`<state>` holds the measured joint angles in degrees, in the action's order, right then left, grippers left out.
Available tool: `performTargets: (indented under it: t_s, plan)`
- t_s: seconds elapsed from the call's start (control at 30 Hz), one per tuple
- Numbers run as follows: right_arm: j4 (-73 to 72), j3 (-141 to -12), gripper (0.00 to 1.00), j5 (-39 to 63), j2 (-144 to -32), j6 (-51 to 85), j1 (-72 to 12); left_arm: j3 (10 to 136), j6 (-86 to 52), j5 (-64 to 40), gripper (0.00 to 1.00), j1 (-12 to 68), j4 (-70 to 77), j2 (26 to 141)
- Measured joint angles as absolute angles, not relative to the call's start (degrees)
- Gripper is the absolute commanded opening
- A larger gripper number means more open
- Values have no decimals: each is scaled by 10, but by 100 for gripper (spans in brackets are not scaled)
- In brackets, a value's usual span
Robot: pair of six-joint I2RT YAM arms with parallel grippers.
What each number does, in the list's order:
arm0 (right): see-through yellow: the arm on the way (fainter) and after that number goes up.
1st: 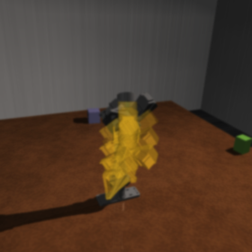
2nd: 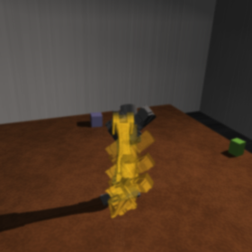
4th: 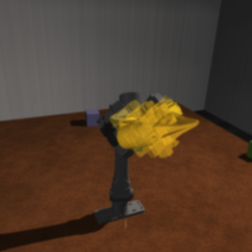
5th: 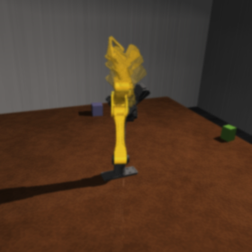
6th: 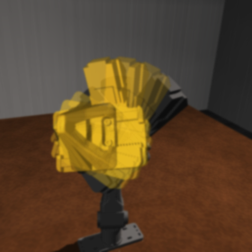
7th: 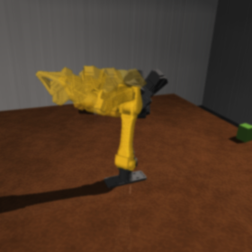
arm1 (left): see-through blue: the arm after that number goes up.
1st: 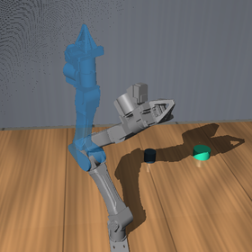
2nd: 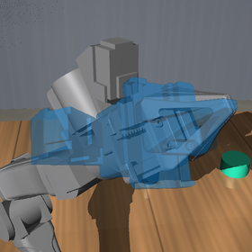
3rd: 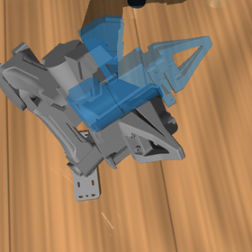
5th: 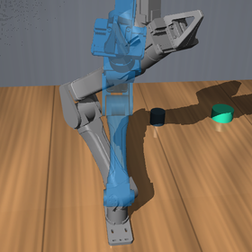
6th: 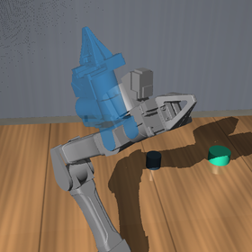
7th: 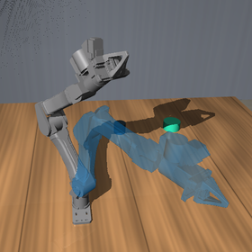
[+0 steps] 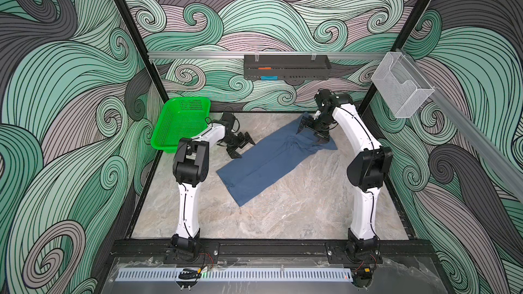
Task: Fold and stack t-shirts
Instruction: Adjust the T-shirt at the center of the board.
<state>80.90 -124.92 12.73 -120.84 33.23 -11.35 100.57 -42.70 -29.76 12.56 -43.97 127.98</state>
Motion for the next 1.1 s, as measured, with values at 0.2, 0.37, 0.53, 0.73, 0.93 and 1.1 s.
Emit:
performTargets:
  t_s: [0.2,0.37,0.53,0.73,0.93,1.1]
  plan:
    - [808,-1206,99,125,-1167,313,-131,1052,-415,-232,99,141,-510,1298]
    - [808,-1162,99,124,-1138,303,-143,1020,-409,-211,99,175,-527,1285]
    - [808,-1139,99,120,-1116,294,-141,949,-413,-204,99,212,-527,1244]
    - [807,-1121,99,118,-1085,277,-129,876,-450,-208,99,279,-517,1202]
    - [806,-1090,99,119,-1058,257,-100,852,-514,-251,98,401,-491,1193]
    - [806,-1080,99,119,-1041,245,-80,882,-522,-225,99,455,-517,1197]
